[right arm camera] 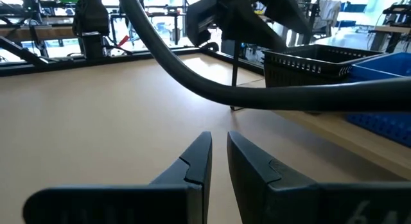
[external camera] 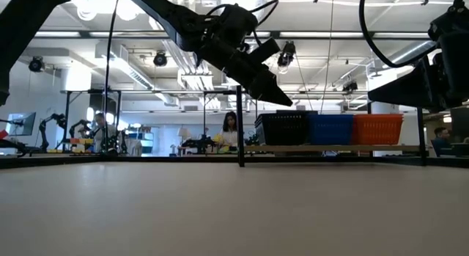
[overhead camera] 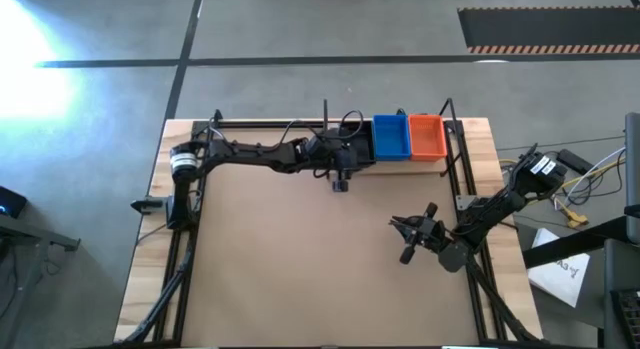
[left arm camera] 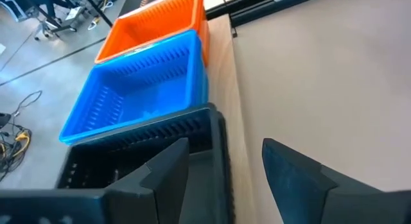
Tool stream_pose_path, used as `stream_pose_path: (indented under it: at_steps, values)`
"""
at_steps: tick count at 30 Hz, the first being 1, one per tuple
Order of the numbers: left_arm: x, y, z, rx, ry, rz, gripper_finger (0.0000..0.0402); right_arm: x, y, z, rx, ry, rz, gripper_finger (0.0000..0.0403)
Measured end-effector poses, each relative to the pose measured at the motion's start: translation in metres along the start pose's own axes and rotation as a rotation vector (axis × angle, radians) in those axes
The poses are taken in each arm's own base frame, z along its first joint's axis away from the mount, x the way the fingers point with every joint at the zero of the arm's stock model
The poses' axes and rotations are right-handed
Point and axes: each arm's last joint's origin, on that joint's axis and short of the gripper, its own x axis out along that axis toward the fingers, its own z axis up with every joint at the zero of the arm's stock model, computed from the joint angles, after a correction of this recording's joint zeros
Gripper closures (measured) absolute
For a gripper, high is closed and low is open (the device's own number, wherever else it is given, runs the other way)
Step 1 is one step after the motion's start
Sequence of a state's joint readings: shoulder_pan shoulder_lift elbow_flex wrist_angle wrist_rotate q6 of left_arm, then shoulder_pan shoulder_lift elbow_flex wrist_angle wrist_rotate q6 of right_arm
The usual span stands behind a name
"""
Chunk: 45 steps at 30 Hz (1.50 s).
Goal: Stack baskets on shelf by color
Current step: Stack the black bin on top of the other black bins on the shelf
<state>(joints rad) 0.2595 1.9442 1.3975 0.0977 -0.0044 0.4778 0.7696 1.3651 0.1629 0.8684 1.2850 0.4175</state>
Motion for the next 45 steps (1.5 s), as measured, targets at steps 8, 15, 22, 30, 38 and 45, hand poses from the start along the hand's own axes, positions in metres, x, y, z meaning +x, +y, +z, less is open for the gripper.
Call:
stream_pose_path:
  at_steps: [8,15,22,30,38,45]
  values:
    - [0.014,-0.008,-0.011,0.033,0.006,-0.007,0.0263,0.001,0.0,0.0,0.002,0.0,-0.006,0.036]
    - [0.019,-0.007,-0.012,0.054,-0.009,0.003,0.0306,0.002,0.0,0.001,0.004,0.001,-0.007,0.036]
    - [0.013,-0.004,0.005,0.034,-0.064,0.022,0.0334,0.002,0.0,0.0,0.0,0.001,-0.008,0.036]
    - [0.015,-0.016,-0.005,0.037,-0.032,-0.02,0.0366,0.002,-0.001,-0.001,-0.02,0.007,-0.013,0.036]
    - [0.022,-0.006,-0.02,0.022,-0.014,0.01,0.0388,0.002,-0.001,-0.001,-0.02,0.006,-0.014,0.036]
    - [0.032,-0.003,-0.026,0.019,-0.004,0.091,0.0389,0.002,-0.001,-0.002,0.011,0.009,-0.015,0.036]
